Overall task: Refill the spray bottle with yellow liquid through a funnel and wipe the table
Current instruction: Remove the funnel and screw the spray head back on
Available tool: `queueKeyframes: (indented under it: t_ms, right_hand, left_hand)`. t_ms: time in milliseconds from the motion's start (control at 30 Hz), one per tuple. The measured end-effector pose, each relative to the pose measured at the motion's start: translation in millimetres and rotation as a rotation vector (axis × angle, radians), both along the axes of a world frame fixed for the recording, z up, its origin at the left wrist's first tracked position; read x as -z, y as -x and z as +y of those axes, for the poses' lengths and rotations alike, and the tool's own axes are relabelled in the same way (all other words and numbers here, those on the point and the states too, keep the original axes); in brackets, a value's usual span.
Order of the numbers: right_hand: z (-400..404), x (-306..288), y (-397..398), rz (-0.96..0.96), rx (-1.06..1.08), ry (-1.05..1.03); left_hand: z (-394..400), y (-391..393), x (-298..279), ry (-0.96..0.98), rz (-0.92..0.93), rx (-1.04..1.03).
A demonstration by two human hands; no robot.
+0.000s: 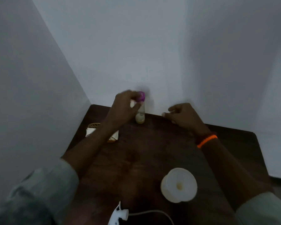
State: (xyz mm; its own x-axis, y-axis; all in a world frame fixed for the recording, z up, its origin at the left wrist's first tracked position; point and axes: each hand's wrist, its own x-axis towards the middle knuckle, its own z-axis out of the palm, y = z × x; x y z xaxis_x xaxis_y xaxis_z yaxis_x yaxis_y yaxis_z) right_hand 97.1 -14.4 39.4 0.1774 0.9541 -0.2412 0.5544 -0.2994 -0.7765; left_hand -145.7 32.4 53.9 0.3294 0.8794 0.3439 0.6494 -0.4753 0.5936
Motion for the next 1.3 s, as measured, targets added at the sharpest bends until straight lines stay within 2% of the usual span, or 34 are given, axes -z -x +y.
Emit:
queueKeyframes:
  t_ms: [133,200,400,600,1033,1300]
  right_hand:
    - [-99.9,-18.5,-27.9,0.059,-0.015,0.054]
    - [-143.8,-16.6,-32.1,0.072,0.012,0.071]
    - [-218.1,2.5,-22.9,0.198,0.075,0.138]
    - [-234.5,7.1,-10.8,0.239,0.103,0.082]
    - [-231.0,3.4,-10.4,0.255,0.141,0.064]
    - [-224.4,-12.4,-16.2,0.261,0.108,0.045]
  left_hand:
    - [-116.7,-17.0,17.2,0.501,-0.005,0.032]
    - [-165.9,-25.9,25.0,0.754,-0.067,0.046]
    - [-209.2,-39.9,33.8,1.139,-0.237,0.040]
    - [-214.5,-43.9,32.5,1.143,-0.345,0.007]
    - [-206.3,-41.2,24.0,0.972,-0.271,0.077]
    - [-197.9,-39.6,6.9,0.986,-0.297,0.132]
